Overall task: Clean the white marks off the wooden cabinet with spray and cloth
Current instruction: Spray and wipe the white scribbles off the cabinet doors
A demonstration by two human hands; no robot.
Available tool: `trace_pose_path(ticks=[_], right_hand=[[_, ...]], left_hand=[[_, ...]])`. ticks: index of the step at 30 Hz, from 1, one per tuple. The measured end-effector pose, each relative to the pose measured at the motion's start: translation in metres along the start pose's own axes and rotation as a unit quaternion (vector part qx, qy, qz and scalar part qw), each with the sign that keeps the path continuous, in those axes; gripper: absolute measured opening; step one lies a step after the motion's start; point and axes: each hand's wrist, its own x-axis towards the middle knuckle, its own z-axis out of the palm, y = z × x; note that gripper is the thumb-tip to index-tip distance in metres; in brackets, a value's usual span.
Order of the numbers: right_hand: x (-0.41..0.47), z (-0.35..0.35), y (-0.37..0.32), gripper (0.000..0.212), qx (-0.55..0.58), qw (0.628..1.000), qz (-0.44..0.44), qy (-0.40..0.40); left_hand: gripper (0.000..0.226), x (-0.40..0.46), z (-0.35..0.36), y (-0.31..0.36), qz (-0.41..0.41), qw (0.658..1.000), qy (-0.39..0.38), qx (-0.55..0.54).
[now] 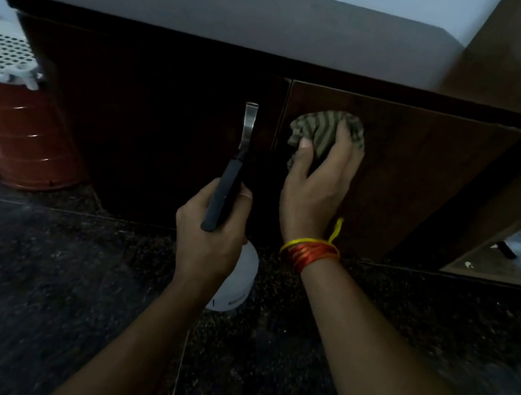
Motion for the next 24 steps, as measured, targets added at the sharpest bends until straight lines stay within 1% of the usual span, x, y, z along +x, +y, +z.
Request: trace_pose_path(ticks=[3, 6, 10, 15, 19, 22, 24], right_hand=[[-0.007, 0.003, 0.007, 0.043, -0.031, 0.999, 0.014, -0.020], [0.006, 0.002, -0.004, 0.036, -0.052, 0.999, -0.004, -0.003], [0.016, 0.008, -0.013, 0.037, -0.087, 0.996, -0.017, 0.017], [-0.011, 0.010, 0.009, 0.030, -0.041, 0.999, 0.023, 0.004], [-0.003, 0.007, 0.002, 0.032, -0.052, 0.998, 0.028, 0.005], [0.009, 0.008, -0.012, 0.035, -0.102, 0.994, 0.038, 0.022], [0.007, 0.010, -0.010, 0.034, -0.103, 0.994, 0.043, 0.021]], left_hand=[[0.020, 0.001, -0.005, 0.000, -0.005, 1.000, 0.004, 0.004], [0.021, 0.000, -0.007, 0.002, -0.003, 1.000, 0.002, 0.008], [0.020, 0.001, -0.007, 0.005, -0.001, 1.000, 0.000, 0.002], [0.019, 0.002, -0.010, 0.006, 0.000, 1.000, -0.004, 0.005], [0.017, 0.001, -0.013, 0.008, 0.016, 1.000, -0.004, 0.008], [0.021, 0.001, -0.015, 0.006, 0.024, 1.000, 0.001, 0.004], [0.023, 0.002, -0.015, 0.005, 0.018, 1.000, 0.001, 0.001]])
